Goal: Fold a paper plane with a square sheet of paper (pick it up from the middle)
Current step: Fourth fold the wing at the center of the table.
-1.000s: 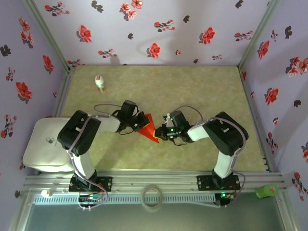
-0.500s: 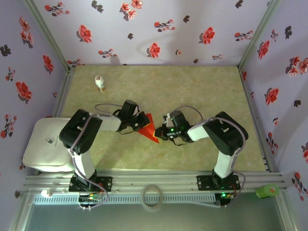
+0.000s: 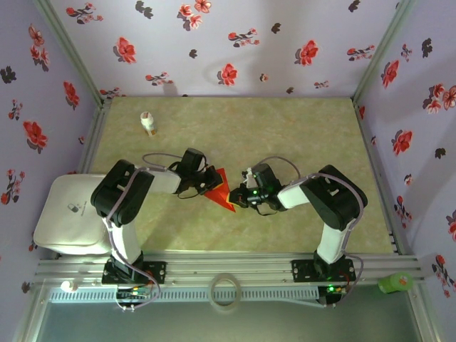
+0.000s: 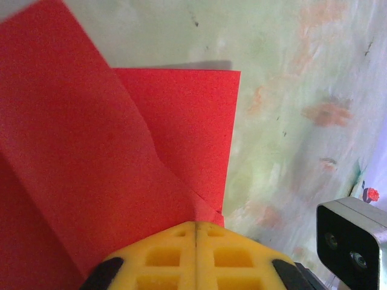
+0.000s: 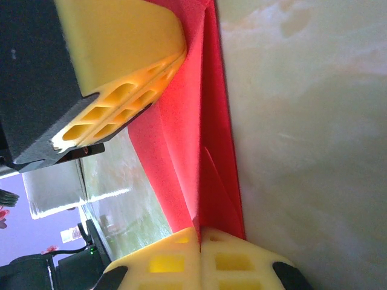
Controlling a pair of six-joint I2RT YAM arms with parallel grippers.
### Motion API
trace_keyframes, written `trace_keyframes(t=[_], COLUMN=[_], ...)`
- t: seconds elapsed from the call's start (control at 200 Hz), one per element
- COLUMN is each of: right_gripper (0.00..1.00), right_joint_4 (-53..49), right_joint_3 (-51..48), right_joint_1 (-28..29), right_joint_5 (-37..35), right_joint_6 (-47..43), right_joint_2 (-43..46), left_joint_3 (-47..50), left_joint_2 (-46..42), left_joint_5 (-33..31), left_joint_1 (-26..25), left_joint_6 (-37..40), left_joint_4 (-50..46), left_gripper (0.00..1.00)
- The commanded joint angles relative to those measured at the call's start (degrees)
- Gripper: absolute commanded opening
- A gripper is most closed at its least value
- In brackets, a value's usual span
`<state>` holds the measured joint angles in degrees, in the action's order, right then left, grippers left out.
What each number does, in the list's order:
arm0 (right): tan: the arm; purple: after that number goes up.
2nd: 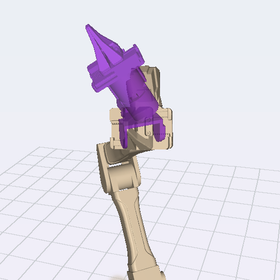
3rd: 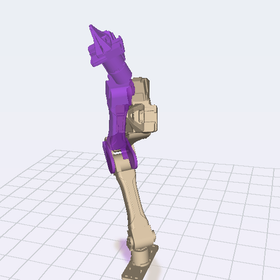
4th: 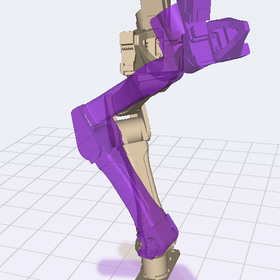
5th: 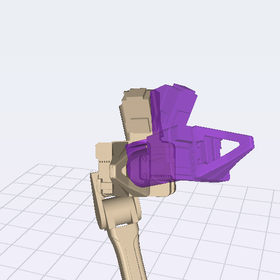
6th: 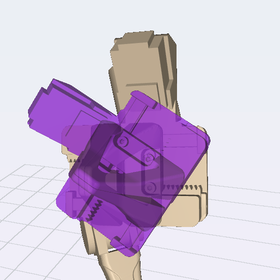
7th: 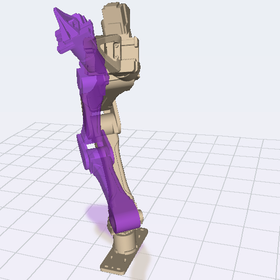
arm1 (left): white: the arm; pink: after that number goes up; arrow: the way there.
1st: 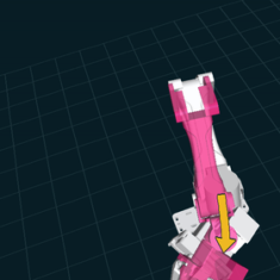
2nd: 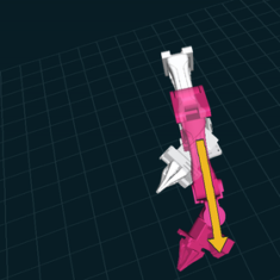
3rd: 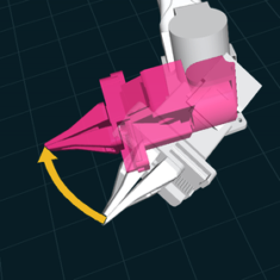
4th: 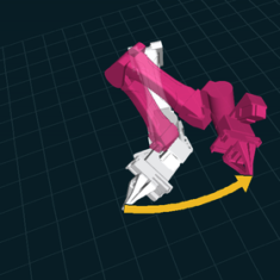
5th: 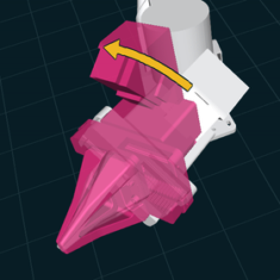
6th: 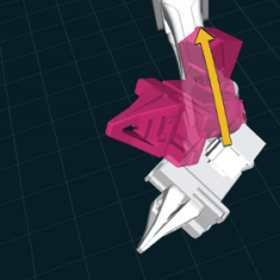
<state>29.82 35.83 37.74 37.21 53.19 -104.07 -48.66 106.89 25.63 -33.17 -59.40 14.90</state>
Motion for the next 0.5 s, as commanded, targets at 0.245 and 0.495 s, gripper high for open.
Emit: trace_keyframes(t=[0.245,0.495], right_gripper=[0.10,0.12], right_joint_4=[-7.47,-10.50], right_joint_3=[-0.41,-1.19], right_joint_1=[1.11,1.24], right_joint_5=[-1.28,0.13], right_joint_6=[-0.17,-1.40], right_joint_2=[-0.63,2.07], left_joint_3=[-0.11,-0.25], left_joint_2=[2.40,2.15], left_joint_5=[-0.36,-0.52], left_joint_1=[-0.25,-0.14], left_joint_6=[2.02,2.27], left_joint_4=[-4.34,-4.88], left_gripper=[0.02,0.01])
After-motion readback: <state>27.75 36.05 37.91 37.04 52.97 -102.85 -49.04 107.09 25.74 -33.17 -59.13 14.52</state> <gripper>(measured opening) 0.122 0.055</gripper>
